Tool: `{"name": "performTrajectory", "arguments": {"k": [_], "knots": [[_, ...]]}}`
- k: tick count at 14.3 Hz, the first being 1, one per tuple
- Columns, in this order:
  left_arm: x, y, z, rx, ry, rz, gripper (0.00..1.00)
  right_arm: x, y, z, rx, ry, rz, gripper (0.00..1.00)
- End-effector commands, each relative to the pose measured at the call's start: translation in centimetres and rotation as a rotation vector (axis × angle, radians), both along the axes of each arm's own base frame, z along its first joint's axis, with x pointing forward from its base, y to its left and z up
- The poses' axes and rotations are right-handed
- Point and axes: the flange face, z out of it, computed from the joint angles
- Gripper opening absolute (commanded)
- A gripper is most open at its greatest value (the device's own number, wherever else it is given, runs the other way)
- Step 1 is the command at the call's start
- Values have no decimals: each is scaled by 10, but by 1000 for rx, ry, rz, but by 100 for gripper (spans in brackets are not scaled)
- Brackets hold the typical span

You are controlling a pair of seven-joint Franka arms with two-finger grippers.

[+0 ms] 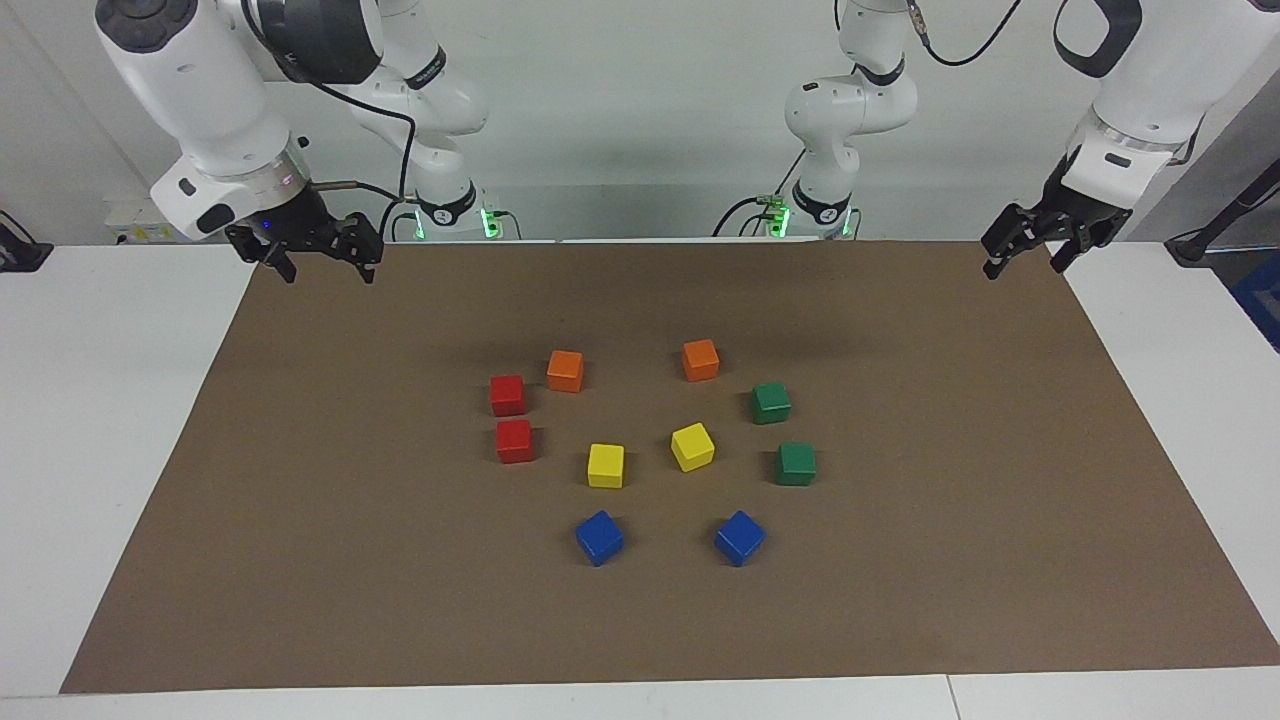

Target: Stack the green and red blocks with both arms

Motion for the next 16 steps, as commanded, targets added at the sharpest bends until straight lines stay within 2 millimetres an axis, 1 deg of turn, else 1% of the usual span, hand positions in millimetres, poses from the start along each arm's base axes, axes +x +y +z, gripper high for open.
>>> {"name": "performTrajectory", "arguments": {"k": [1, 5, 8, 10, 12, 14, 16], "knots": [[-5, 1, 3, -12, -7, 14, 100, -5, -6, 4, 1, -13, 10, 100], [-6, 4, 5, -12, -17, 5, 100, -2, -15, 6, 6, -38, 20, 100], [-8, 1, 2, -10, -16, 16, 100, -2, -15, 6, 6, -38, 20, 100], [-9, 5, 4, -9, -23, 8, 100, -2, -18, 6, 7, -38, 17, 100], [-9, 4, 4, -9, -23, 5, 100, -5, -20, 10, 7, -44, 12, 100], [-8, -1, 4, -10, -24, -3, 100, -11, -23, 16, 9, -55, 7, 100], [-8, -5, 4, -10, -26, -1, 100, -13, -24, 16, 9, -55, 4, 100]]}}
